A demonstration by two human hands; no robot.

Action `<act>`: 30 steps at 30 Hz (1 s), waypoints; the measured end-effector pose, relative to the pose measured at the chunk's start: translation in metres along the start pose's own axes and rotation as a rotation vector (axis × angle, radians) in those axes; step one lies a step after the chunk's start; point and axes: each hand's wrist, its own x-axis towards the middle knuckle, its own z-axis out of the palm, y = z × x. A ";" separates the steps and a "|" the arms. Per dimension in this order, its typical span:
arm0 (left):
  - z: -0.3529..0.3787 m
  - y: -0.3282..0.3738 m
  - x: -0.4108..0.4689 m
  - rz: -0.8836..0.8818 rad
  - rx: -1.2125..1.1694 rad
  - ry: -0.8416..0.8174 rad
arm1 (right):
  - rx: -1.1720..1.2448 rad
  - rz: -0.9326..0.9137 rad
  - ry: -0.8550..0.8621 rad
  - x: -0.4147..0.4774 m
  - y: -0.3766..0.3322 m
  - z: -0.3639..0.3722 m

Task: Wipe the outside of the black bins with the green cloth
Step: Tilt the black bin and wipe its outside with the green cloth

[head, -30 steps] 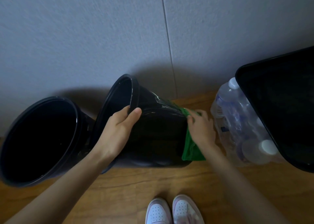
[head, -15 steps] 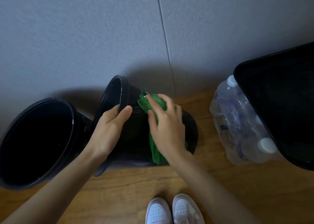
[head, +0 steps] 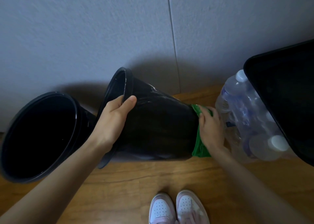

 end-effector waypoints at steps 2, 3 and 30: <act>-0.002 0.001 0.002 -0.013 -0.008 0.011 | 0.006 -0.048 0.074 -0.009 -0.018 0.000; -0.003 0.002 0.004 -0.020 -0.015 0.017 | 0.023 -0.089 0.106 -0.015 -0.032 0.001; -0.003 -0.003 0.003 0.033 0.025 0.025 | 0.064 -0.566 0.122 -0.040 -0.157 -0.017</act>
